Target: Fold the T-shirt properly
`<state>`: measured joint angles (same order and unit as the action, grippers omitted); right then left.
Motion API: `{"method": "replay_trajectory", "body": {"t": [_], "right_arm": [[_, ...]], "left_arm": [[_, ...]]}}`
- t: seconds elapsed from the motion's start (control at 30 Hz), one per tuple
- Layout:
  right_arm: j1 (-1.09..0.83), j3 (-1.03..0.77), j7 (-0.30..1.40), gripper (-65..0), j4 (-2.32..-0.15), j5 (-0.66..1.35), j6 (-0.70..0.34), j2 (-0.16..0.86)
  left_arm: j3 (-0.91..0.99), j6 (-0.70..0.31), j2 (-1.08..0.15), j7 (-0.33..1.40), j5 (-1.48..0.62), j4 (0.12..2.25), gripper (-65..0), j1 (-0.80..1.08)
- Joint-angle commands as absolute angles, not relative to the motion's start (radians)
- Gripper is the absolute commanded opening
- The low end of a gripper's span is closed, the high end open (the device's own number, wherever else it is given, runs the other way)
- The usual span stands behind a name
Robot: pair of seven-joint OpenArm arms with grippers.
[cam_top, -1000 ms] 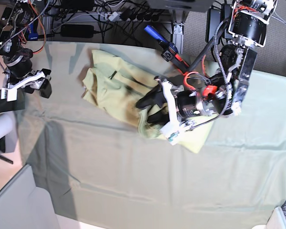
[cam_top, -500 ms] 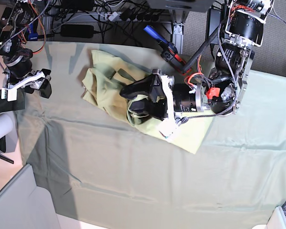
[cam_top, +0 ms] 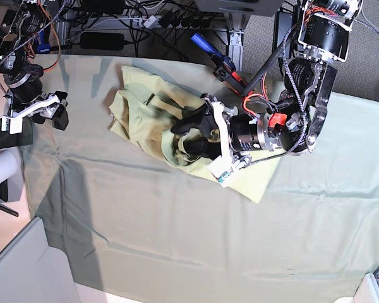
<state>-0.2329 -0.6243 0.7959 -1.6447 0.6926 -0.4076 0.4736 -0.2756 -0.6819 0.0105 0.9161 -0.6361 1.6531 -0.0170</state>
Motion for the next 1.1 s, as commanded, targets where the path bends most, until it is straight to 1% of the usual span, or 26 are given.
{"method": "replay_trajectory", "body": {"t": [0.0,0.07,0.17,0.27,0.4,0.47,0.53,0.63,0.73,0.87,1.0,1.03,1.07], "right_arm": [[-0.225,-0.636,0.767,-23.4,-1.661,0.711,-0.426,0.495],[-0.225,-0.636,0.767,-23.4,-1.661,0.711,-0.426,0.495],[-0.225,-0.636,0.765,-23.4,-1.661,0.711,-0.426,0.495],[-0.225,-0.636,0.759,-23.4,-1.661,0.711,-0.426,0.495],[-0.225,-0.636,0.759,-23.4,-1.661,0.711,-0.426,0.495],[-0.225,-0.636,0.759,-23.4,-1.661,0.711,-0.426,0.495],[-0.225,-0.636,0.759,-23.4,-1.661,0.711,-0.426,0.495],[-0.225,-0.636,0.759,-23.4,-1.661,0.711,-0.426,0.495],[-0.225,-0.636,0.759,-23.4,-1.661,0.711,-0.426,0.495],[-0.225,-0.636,0.759,-23.4,-1.661,0.711,-0.426,0.495],[-0.225,-0.636,0.759,-23.5,-1.661,0.711,-0.426,0.496],[-0.225,-0.636,0.759,-23.5,-1.661,0.711,-0.426,0.495],[-0.225,-0.636,0.759,-23.5,-1.661,0.711,-0.426,0.495]], "left_arm": [[-0.279,-0.698,0.016,0.873,-0.59,1.673,-27.1,-0.04],[-0.307,-0.698,0.009,0.833,-0.447,1.673,-27.1,-0.051],[-0.392,-0.648,-0.003,0.82,-0.328,1.676,-27.1,-0.067],[-0.511,-0.577,-0.003,0.825,-0.262,1.695,-27.1,-0.066],[-0.677,-0.454,-0.002,0.834,-0.155,1.743,-27.1,-0.067],[-0.738,-0.393,-0.002,0.831,-0.097,1.775,-27.1,-0.067],[-0.781,-0.356,-0.001,0.826,-0.043,1.804,-27.1,-0.067],[-0.799,-0.324,0.001,0.825,0.018,1.822,-27.1,-0.067],[-0.799,-0.321,0.0,0.826,0.021,1.837,-27.2,-0.067],[-0.797,-0.316,-0.001,0.825,0.048,1.919,-27.2,-0.067],[-0.797,-0.292,-0.039,0.799,0.097,1.942,-27.7,-0.089],[-0.795,-0.286,-0.052,0.791,0.111,1.942,-29.8,-0.097],[-0.791,-0.278,-0.066,0.787,0.124,1.942,-34.8,-0.103]]}}
